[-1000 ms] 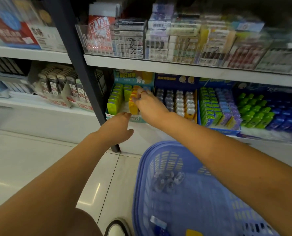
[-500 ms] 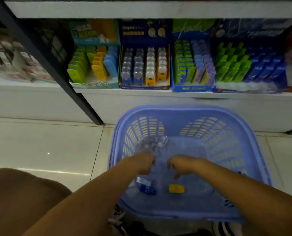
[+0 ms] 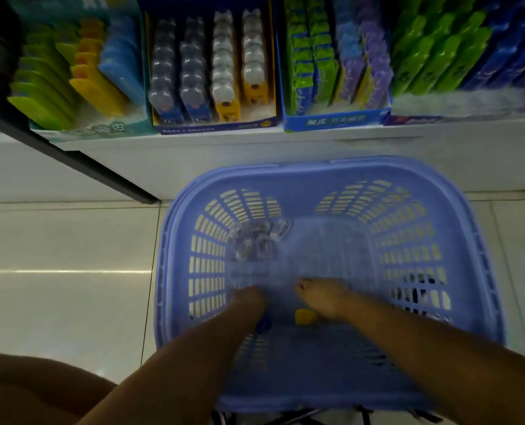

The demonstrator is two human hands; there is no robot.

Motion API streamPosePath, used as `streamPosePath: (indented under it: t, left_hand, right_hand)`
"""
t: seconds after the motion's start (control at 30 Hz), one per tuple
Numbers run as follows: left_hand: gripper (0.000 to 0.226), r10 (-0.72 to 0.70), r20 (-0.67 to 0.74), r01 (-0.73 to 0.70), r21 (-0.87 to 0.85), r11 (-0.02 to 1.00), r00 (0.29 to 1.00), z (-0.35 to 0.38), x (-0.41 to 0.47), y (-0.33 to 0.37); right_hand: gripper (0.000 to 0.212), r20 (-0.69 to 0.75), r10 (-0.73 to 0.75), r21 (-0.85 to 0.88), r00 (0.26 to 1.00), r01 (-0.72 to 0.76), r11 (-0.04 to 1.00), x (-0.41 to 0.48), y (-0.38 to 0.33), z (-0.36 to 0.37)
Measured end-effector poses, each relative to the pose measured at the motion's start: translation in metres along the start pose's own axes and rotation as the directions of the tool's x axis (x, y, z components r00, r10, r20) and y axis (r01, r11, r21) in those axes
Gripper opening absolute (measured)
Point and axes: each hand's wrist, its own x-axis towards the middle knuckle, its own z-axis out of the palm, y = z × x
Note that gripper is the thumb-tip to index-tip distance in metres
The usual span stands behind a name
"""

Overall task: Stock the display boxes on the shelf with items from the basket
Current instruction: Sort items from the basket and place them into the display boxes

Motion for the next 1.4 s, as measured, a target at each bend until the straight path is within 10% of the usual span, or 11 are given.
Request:
streamPosePath:
  t: [0.3, 0.5, 0.63, 0.8, 0.87, 1.03, 1.4]
  left_hand:
    - [0.062, -0.218, -0.234, 0.193, -0.124, 0.973, 0.947, 0.015, 0.006, -0.009]
    - [0.056, -0.365, -0.232, 0.25, -0.408, 0.878, 0.902, 0.005, 0.013, -0.007]
    - [0.021, -0.342, -0.098, 0.107, -0.839, 0.534, 0.935, -0.022, 0.005, 0.006]
    - [0.019, -0.09, -0.002, -0.031, -0.946, -0.323, 0.996, -0.081, -0.027, 0.019]
    - [0.017, 0.007, -0.056, -0.046, -0.883, -0.467, 0.998, -0.106, -0.05, 0.018]
    - [0.015, -0.008, -0.199, -0.191, -0.931, -0.312, 0.98, -0.155, -0.119, 0.009]
    - [0.021, -0.297, -0.417, -0.429, -0.903, 0.027, 0.859, -0.192, -0.264, -0.084]
  right_hand:
    - [0.04, -0.119, 0.203, 0.364, 0.972, -0.147, 0.92, 0.001, 0.016, -0.011]
    - [0.03, -0.113, 0.502, 0.81, 0.858, -0.213, 0.546, -0.004, 0.038, -0.043]
    - [0.027, -0.017, 0.306, 0.993, 0.952, -0.019, 0.114, -0.027, 0.051, -0.08]
    - [0.026, -0.135, 0.185, 0.982, 0.973, 0.157, -0.107, -0.067, 0.06, -0.122]
    - [0.023, -0.187, 0.17, 0.972, 0.968, 0.207, -0.108, -0.082, 0.058, -0.139]
    - [0.018, -0.358, 0.286, 0.928, 0.889, 0.304, 0.217, -0.109, 0.044, -0.185]
    - [0.028, -0.772, 0.333, 0.632, 0.542, 0.595, 0.497, -0.108, -0.03, -0.299]
